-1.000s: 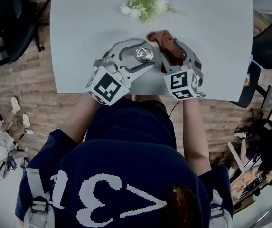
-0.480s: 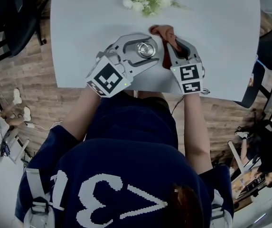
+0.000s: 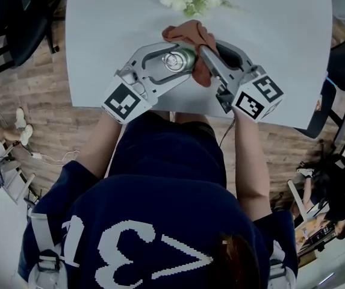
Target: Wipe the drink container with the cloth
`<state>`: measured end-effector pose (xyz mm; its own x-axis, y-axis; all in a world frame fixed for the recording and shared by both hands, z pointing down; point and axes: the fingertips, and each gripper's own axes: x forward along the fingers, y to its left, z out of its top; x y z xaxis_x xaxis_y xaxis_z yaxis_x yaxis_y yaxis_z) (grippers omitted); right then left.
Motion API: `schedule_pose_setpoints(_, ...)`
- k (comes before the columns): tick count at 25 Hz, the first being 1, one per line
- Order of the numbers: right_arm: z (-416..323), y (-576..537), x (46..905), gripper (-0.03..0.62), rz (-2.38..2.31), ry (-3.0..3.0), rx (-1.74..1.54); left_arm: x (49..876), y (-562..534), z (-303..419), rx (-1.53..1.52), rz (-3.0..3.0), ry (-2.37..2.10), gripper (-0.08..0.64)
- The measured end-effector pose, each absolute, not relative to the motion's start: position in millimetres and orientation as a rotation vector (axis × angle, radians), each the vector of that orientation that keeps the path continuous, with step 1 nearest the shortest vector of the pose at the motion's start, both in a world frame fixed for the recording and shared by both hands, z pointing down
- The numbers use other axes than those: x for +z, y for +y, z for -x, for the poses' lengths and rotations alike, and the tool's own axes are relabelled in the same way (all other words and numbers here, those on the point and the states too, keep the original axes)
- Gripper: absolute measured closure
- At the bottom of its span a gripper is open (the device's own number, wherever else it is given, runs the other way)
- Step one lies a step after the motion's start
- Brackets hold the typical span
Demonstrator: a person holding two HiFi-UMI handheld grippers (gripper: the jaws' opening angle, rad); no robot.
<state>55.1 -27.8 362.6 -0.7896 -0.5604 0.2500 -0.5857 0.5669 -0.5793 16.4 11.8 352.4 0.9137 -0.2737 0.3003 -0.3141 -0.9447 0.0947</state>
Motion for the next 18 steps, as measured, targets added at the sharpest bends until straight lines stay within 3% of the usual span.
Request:
schedule_pose_setpoints(9, 0.3, -22.5, 349.4, 0.517, -0.806, -2.798, 1.111, 355.8, 9.9, 3.3, 0.370, -2.857, -0.532, 0.293)
schedule_pose_setpoints(18, -18.3, -31.2, 394.2, 0.518, -0.942, -2.641, 1.044, 356.5, 14.3, 5.8, 0.358, -2.887, -0.528, 0.293)
